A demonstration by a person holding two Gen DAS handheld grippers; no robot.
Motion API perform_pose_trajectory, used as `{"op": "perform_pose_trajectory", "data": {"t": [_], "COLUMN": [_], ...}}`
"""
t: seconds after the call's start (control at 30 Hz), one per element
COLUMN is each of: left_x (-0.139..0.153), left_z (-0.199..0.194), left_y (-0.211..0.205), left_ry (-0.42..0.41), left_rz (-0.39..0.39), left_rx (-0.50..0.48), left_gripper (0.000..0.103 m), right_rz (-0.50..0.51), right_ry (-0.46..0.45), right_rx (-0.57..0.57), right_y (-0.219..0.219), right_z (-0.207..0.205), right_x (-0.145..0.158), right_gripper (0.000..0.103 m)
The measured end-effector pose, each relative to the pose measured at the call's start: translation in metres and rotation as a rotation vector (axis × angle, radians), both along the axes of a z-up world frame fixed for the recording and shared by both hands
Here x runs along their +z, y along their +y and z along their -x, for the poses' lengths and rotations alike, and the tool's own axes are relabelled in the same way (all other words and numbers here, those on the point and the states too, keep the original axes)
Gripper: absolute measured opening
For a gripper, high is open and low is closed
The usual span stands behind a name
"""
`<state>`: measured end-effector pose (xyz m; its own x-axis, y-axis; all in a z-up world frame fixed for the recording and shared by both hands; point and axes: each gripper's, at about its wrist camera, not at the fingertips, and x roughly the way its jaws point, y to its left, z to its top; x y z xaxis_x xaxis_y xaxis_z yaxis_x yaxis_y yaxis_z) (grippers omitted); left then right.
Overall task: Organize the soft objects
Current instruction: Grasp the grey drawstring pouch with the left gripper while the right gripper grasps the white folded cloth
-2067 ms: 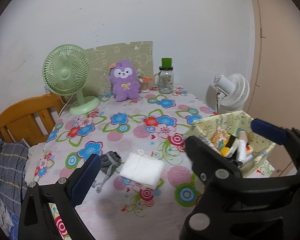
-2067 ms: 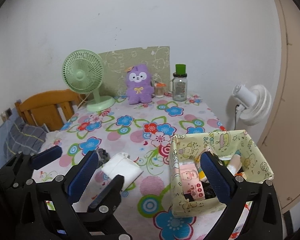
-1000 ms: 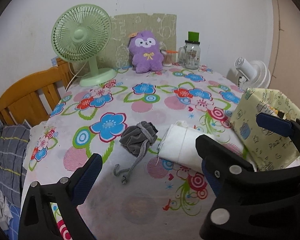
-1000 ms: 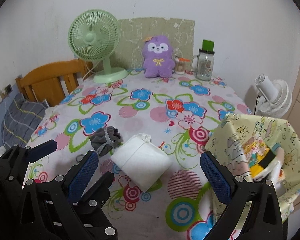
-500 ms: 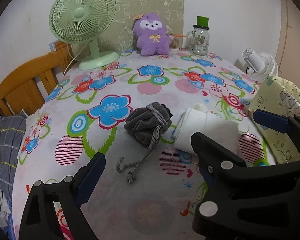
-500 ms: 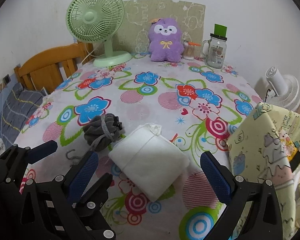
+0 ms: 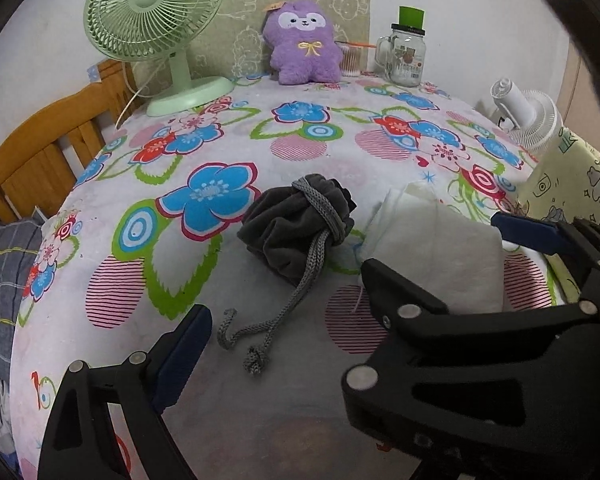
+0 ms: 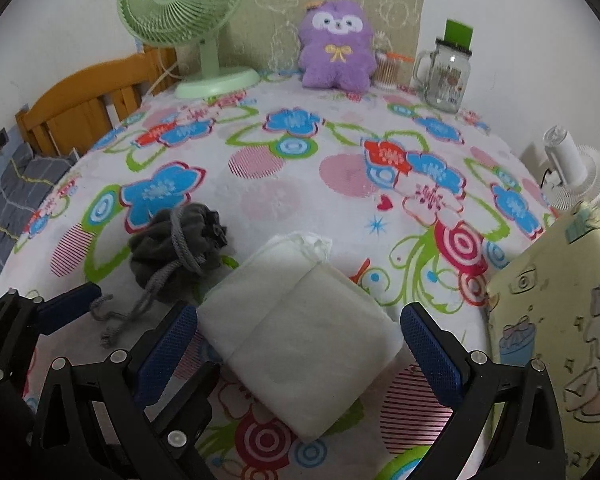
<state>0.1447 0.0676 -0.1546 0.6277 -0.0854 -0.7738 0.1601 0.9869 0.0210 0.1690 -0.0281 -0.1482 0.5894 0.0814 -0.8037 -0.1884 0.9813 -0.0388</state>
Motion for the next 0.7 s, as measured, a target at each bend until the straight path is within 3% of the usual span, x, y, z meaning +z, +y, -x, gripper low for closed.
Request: {"op": "perform_pose_trajectory", "data": {"t": [0.27,0.43,0.7], "left_x": [0.001,0.004,0.017], "left_z": [-0.001,-0.003,-0.012], "left_y": [-0.003,-0.007,-0.013], "left_ry": [-0.001,-0.01,-0.047], "left_rz": [-0.011,-0.029,-0.051], "left_rx": [0.002,-0.001,0.002], "left_gripper": [0.094,0.094,0.094], "right_rz": [-0.012,-0.028,-0.075], "right_ry": [0.022,0.022,-0.015], "right_rx": [-0.003,0.004,-0.031], "right_y": [-0.006,-0.011,-0.023], "right_z": [-0.003,-0.003,-0.007], "right_x": [-0.005,-0.002,0.009], "right_gripper": [0.091,0.078,0.075]}}
